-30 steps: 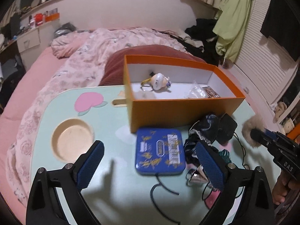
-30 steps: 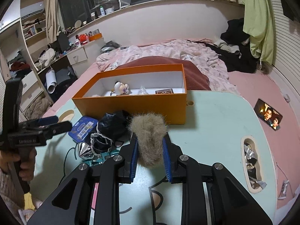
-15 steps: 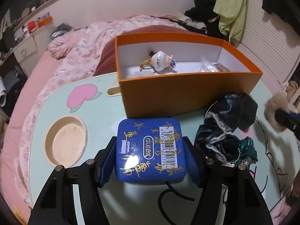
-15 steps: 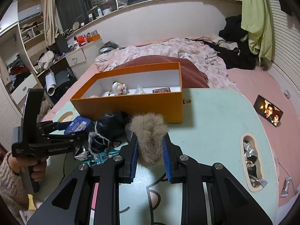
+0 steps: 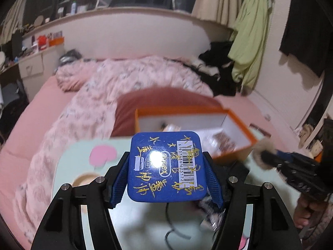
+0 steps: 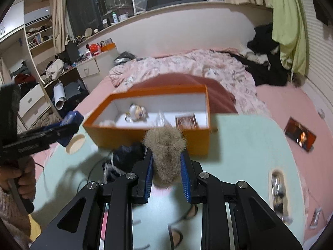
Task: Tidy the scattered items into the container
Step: 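Release the brown pom-pom into the orange box with the right gripper while the left releases the blue tin, then move both open grippers back over the remaining items on the table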
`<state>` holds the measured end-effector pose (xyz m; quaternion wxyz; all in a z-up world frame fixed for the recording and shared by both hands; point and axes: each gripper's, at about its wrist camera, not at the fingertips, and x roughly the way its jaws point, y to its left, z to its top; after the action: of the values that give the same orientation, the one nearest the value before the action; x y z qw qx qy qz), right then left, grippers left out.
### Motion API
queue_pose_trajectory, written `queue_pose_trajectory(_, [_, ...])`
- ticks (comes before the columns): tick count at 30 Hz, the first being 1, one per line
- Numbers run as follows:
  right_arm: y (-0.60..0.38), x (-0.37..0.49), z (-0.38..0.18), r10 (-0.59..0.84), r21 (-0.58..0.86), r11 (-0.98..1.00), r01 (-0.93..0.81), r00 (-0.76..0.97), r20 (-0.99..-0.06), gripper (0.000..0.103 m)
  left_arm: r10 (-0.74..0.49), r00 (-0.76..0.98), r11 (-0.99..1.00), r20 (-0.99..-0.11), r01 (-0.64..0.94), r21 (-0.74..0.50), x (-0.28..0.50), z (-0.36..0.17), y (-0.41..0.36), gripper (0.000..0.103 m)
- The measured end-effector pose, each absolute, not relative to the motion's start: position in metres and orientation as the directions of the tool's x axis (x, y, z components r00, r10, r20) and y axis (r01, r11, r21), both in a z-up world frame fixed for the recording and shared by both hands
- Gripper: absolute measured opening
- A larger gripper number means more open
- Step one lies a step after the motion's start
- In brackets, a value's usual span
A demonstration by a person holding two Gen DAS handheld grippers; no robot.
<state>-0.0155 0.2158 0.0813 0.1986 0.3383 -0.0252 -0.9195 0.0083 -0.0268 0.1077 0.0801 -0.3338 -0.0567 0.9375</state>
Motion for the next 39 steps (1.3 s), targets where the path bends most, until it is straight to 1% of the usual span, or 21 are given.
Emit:
queue_pose_trajectory(3, [0.208, -0.036, 0.09, -0.383, 0.181, -0.919, 0.349, -0.694, -0.61, 0.025, 0.204, -0.766, -0.978, -0.609, -0.127, -0.167, -0.012, 0.115, -0.021, 0.066])
queue_pose_trajectory(6, [0.198, -0.058, 0.098, -0.384, 0.176, -0.918, 0.355, -0.691, -0.613, 0.025, 0.196, -0.77, -0.98, -0.607, -0.138, -0.142, -0.034, 0.118, -0.015, 0.066])
queue_pose_trajectory(9, [0.186, -0.078, 0.104, -0.37, 0.15, -0.922, 0.357, -0.697, -0.614, 0.025, 0.198, -0.765, -0.98, -0.613, -0.141, -0.14, -0.056, 0.117, -0.01, 0.066])
queue_pose_trajectory(13, [0.177, -0.103, 0.101, -0.37, 0.155, -0.921, 0.356, -0.684, -0.628, 0.026, 0.179, -0.753, -0.984, -0.634, -0.126, -0.128, -0.083, 0.108, -0.005, 0.066])
queue_pose_trajectory(15, [0.174, -0.114, 0.096, -0.369, 0.163, -0.922, 0.35, -0.672, -0.642, 0.029, 0.172, -0.741, -0.984, -0.649, -0.106, -0.14, -0.093, 0.102, -0.006, 0.066])
queue_pose_trajectory(17, [0.174, -0.121, 0.091, -0.362, 0.17, -0.925, 0.339, -0.658, -0.661, 0.031, 0.185, -0.73, -0.98, -0.658, -0.091, -0.175, -0.097, 0.097, -0.011, 0.07])
queue_pose_trajectory(19, [0.176, -0.126, 0.085, -0.36, 0.188, -0.928, 0.322, -0.642, -0.677, 0.038, 0.206, -0.731, -0.975, -0.65, -0.094, -0.203, -0.094, 0.095, -0.013, 0.076])
queue_pose_trajectory(21, [0.18, -0.126, 0.082, -0.371, 0.213, -0.926, 0.313, -0.634, -0.679, 0.049, 0.206, -0.736, -0.975, -0.645, -0.095, -0.203, -0.089, 0.094, -0.013, 0.079])
queue_pose_trajectory(23, [0.183, -0.123, 0.08, -0.379, 0.229, -0.923, 0.308, -0.636, -0.672, 0.052, 0.204, -0.739, -0.975, -0.641, -0.096, -0.2, -0.082, 0.095, -0.014, 0.079])
queue_pose_trajectory(26, [0.186, -0.116, 0.082, -0.391, 0.244, -0.919, 0.31, -0.636, -0.666, 0.052, 0.226, -0.742, -0.97, -0.632, -0.109, -0.219, -0.071, 0.097, -0.016, 0.081])
queue_pose_trajectory(28, [0.188, -0.111, 0.084, -0.396, 0.251, -0.917, 0.31, -0.636, -0.662, 0.052, 0.24, -0.744, -0.966, -0.623, -0.117, -0.232, -0.059, 0.099, -0.018, 0.085])
queue_pose_trajectory(30, [0.189, -0.102, 0.087, -0.402, 0.257, -0.915, 0.312, -0.641, -0.654, 0.052, 0.242, -0.749, -0.965, -0.617, -0.118, -0.235, -0.046, 0.101, -0.02, 0.087])
queue_pose_trajectory(35, [0.198, -0.075, 0.093, -0.418, 0.265, -0.908, 0.325, -0.656, -0.629, 0.052, 0.232, -0.758, -0.967, -0.61, -0.114, -0.226, -0.011, 0.098, -0.023, 0.088])
queue_pose_trajectory(39, [0.204, -0.056, 0.093, -0.417, 0.26, -0.908, 0.328, -0.654, -0.63, 0.052, 0.208, -0.743, -0.975, -0.636, -0.101, -0.2, 0.016, 0.085, -0.024, 0.088])
